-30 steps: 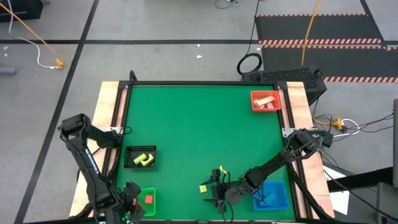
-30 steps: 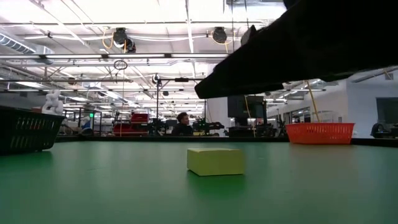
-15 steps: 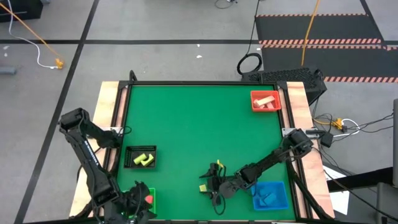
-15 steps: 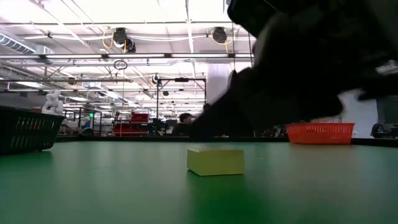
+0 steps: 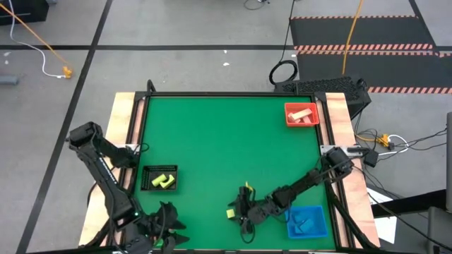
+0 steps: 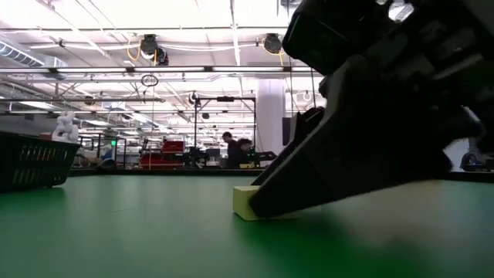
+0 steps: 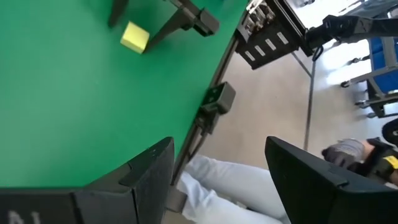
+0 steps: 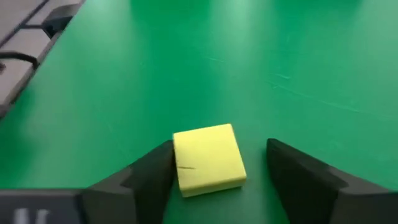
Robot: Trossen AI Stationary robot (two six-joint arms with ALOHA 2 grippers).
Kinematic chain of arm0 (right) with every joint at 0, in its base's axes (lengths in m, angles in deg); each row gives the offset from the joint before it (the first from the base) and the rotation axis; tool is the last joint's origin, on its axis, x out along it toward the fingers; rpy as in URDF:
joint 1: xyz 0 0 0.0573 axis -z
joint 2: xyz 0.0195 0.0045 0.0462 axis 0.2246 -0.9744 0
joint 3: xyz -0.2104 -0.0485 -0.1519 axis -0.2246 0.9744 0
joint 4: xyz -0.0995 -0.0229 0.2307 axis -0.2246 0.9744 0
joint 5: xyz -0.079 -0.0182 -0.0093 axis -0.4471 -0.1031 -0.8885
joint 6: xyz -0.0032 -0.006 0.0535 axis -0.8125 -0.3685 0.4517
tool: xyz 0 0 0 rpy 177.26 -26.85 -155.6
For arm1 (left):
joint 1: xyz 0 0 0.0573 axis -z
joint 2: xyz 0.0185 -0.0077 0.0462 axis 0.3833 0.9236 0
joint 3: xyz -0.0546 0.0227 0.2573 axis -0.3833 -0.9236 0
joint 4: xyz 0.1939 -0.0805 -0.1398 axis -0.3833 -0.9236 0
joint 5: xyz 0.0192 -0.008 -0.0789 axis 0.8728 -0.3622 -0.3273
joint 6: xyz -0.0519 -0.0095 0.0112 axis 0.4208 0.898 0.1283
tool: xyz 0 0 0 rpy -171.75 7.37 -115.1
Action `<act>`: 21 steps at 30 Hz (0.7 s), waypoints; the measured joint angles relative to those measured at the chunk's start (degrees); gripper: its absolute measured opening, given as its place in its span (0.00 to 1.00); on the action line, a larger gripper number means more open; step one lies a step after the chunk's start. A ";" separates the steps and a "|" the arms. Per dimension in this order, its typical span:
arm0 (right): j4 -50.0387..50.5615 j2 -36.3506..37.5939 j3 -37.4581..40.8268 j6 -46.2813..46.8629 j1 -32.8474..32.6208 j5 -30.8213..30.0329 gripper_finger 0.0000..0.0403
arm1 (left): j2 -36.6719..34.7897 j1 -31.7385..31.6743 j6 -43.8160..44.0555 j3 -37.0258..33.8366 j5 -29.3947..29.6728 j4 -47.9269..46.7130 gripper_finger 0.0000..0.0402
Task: Sort & place blocks by color
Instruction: Put the yellow wooden block into the black basket
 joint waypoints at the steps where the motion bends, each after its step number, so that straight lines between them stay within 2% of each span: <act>1: 0.00 0.04 0.00 0.65 0.08 0.78 0.57 | 0.00 -0.36 -0.64 0.00 0.02 0.00 0.63; 7: -0.07 0.12 -0.02 2.36 -0.03 4.28 0.29 | 0.00 -1.97 -2.28 0.00 0.04 -0.09 0.63; 13: -0.79 0.09 -0.02 2.94 -0.51 4.58 0.29 | 0.00 -3.21 -3.44 0.00 1.48 -0.11 0.63; 17: -2.75 1.01 0.09 3.22 -0.54 5.77 0.29 | 0.00 -3.39 -3.77 0.00 4.40 -0.11 0.63; 21: -4.03 4.45 0.09 -0.46 -0.64 4.94 0.29 | 0.00 -3.47 -3.34 0.00 8.65 -0.15 0.63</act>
